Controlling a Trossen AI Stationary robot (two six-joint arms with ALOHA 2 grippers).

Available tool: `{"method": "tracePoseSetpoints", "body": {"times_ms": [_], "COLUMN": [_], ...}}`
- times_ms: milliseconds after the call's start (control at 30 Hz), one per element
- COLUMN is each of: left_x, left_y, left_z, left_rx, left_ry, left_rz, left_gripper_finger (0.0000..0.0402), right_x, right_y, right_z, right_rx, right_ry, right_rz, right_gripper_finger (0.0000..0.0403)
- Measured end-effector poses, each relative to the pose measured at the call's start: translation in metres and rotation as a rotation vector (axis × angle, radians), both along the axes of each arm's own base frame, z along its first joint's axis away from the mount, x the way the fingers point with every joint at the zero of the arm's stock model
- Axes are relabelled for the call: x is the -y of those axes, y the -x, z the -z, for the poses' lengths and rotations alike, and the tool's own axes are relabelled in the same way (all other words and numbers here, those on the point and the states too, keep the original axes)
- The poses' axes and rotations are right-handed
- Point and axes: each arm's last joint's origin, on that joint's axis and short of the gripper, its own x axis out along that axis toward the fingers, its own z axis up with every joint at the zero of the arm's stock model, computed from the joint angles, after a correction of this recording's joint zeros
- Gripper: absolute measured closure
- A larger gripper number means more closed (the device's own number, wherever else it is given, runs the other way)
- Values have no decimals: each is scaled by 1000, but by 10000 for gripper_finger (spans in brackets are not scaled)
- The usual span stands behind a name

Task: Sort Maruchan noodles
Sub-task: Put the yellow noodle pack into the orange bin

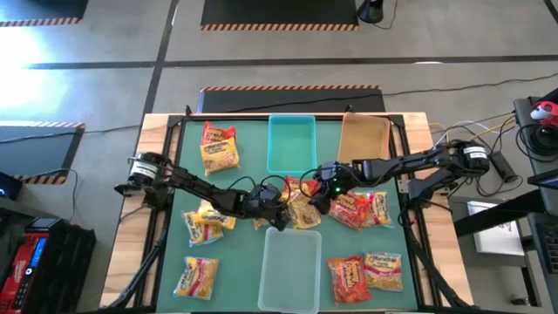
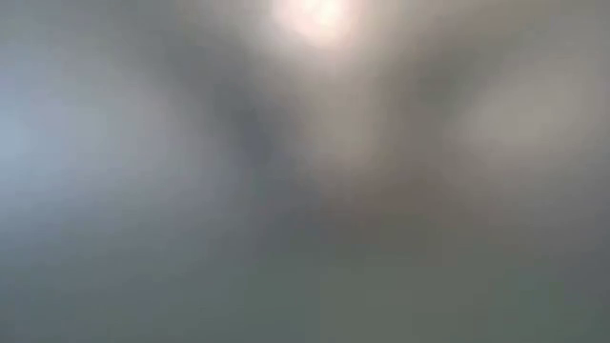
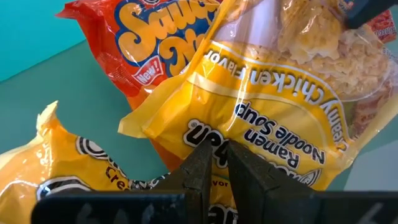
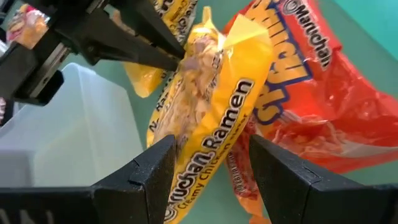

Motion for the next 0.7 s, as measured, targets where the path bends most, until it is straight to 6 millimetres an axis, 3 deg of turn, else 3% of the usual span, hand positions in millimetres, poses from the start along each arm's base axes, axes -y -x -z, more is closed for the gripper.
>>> {"method": "tracePoseSetpoints", "body": {"times_ms": [700], "left_x": [-3], "left_y": [0], "left_z": [0], "left_rx": [8], "left_ry": [-6], "left_rz": [-35], "left_gripper_finger": [366], "right_x": [2], "right_y": [-4], "right_z": [-3], "right_rx": [35], "right_ry": [-13], "right_rz": [118], "right_gripper_finger": [211]}}
